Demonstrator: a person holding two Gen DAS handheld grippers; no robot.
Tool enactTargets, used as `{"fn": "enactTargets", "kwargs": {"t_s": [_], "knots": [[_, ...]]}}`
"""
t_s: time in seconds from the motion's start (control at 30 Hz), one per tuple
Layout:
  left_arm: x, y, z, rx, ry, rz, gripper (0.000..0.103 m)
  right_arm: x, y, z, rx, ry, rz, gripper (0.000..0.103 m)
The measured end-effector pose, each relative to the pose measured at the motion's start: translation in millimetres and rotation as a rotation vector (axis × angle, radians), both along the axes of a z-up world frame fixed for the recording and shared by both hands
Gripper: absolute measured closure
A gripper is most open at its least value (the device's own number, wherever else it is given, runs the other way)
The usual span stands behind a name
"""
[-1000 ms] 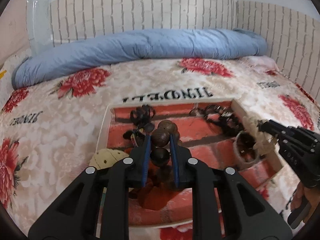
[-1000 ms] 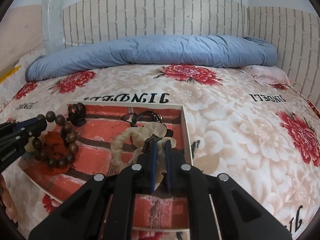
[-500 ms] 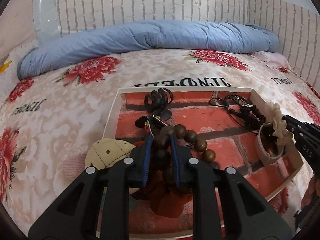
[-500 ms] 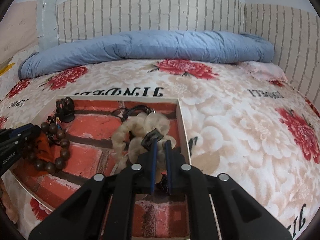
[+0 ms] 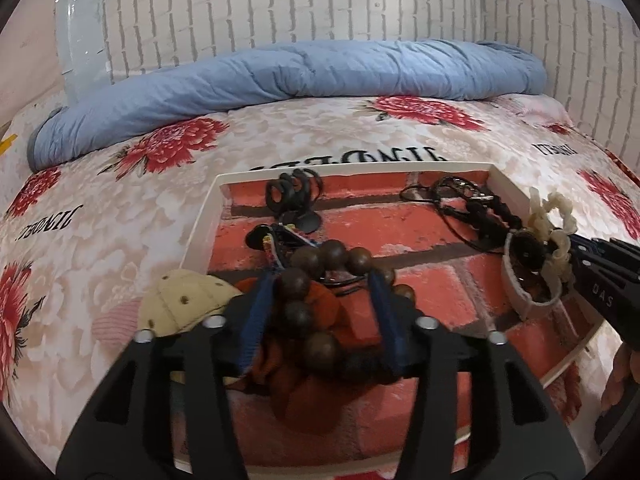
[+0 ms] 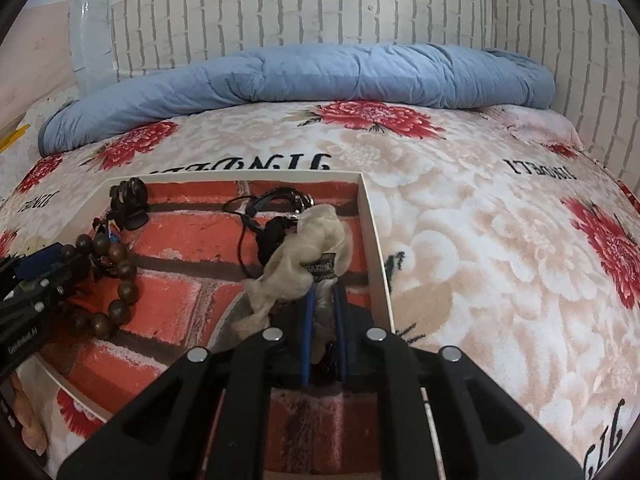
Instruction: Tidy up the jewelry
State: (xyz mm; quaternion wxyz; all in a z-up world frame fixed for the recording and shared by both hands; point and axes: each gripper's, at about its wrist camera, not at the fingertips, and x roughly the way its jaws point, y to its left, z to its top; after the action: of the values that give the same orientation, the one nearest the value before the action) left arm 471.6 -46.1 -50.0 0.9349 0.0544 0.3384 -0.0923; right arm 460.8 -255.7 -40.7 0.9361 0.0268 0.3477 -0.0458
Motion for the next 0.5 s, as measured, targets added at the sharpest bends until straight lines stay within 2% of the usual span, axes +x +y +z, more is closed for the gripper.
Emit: {"fn": "enactTargets", "kwargs": {"t_s": [0.1,0.23,0.37,0.5], "knots": [[-5.9,-3.2,4.4,0.007,-0.005,0.001,0.039,-5.6,-0.3,8.1,0.001,-0.014,0.008,0.085],[-17.2,-0.4,16.4,-0.019,-0.02,0.015,0.032,-14.7,0.5,21.5,-0.001,-0.039,0.034,0.055],[-35.5,5.6,35.8,-0.039,-0.058,0.034,0.02,-24.1,1.0,35.4,-0.009,-0.057,0.052,0.048],[-60.2,15.1,55.4,-0.052,-0.107,0.057,0.008,-38.0,1.6,48.4,-0.005,-0.094,0.049,0.032]]}}
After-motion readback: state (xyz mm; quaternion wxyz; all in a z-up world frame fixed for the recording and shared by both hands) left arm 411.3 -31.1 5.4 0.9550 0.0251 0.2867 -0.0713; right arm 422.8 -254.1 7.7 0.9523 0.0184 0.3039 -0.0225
